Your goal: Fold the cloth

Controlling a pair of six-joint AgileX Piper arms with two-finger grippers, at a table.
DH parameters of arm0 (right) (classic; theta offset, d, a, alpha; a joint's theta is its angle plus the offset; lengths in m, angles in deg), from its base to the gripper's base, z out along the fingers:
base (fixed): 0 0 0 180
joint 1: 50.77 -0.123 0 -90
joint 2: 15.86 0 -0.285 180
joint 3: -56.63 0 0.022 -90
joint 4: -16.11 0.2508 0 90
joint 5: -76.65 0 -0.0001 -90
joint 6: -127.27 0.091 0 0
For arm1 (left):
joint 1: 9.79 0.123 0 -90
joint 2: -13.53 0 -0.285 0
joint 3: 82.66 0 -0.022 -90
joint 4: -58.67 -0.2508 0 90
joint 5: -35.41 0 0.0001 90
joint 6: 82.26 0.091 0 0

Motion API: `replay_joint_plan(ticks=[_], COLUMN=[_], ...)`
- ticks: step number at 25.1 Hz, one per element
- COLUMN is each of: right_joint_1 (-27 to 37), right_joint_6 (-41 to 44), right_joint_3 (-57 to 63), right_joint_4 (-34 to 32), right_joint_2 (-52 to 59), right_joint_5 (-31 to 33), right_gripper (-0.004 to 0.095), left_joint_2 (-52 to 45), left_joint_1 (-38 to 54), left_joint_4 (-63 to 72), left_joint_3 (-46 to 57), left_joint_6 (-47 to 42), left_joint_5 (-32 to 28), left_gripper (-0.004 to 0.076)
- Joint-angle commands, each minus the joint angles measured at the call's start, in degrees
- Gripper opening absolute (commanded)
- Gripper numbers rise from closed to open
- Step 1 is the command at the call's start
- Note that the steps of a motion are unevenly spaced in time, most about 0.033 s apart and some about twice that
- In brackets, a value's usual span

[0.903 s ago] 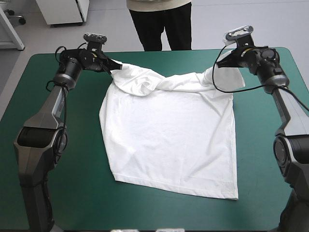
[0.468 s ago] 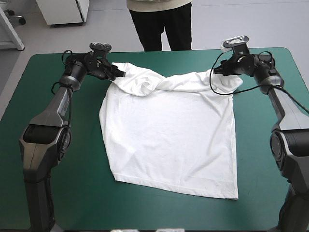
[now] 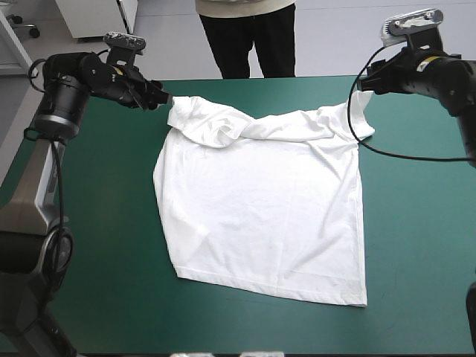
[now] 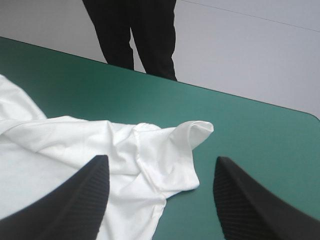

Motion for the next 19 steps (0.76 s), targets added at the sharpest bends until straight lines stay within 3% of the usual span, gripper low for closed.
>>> replay_joint_plan(ticks=[1,5,13,19], right_joint_1=[0.5,0.5,0.5,0.5], right_joint_6=[1.1,0.8,1.6,2.4], right_joint_3=[-1.5,-1.3,1.7,16.3], right_joint_4=[1.7,5.7,5.7,5.4], right_joint_2=[8.3,14.2,22.4,29.2], right_joint_5=[4.2,10.6,20.0,16.4], right_gripper=[0.0543,0.0535,0.0509,0.0508], left_joint_2=[-8.1,-17.7,-30.1,-29.9], left_joint_1=[0.0,0.0,0.0,-0.2], left_joint_4=[1.6,2.1,12.3,14.7], left_joint_3=[6.2,24.1,53.2,63.6], left_joint_6=[-0.1,-1.8,-1.2,1.6], left_joint_5=[0.5,-5.7,-16.4,-22.8], left_gripper=[0.0454,0.0454,0.0454,0.0454])
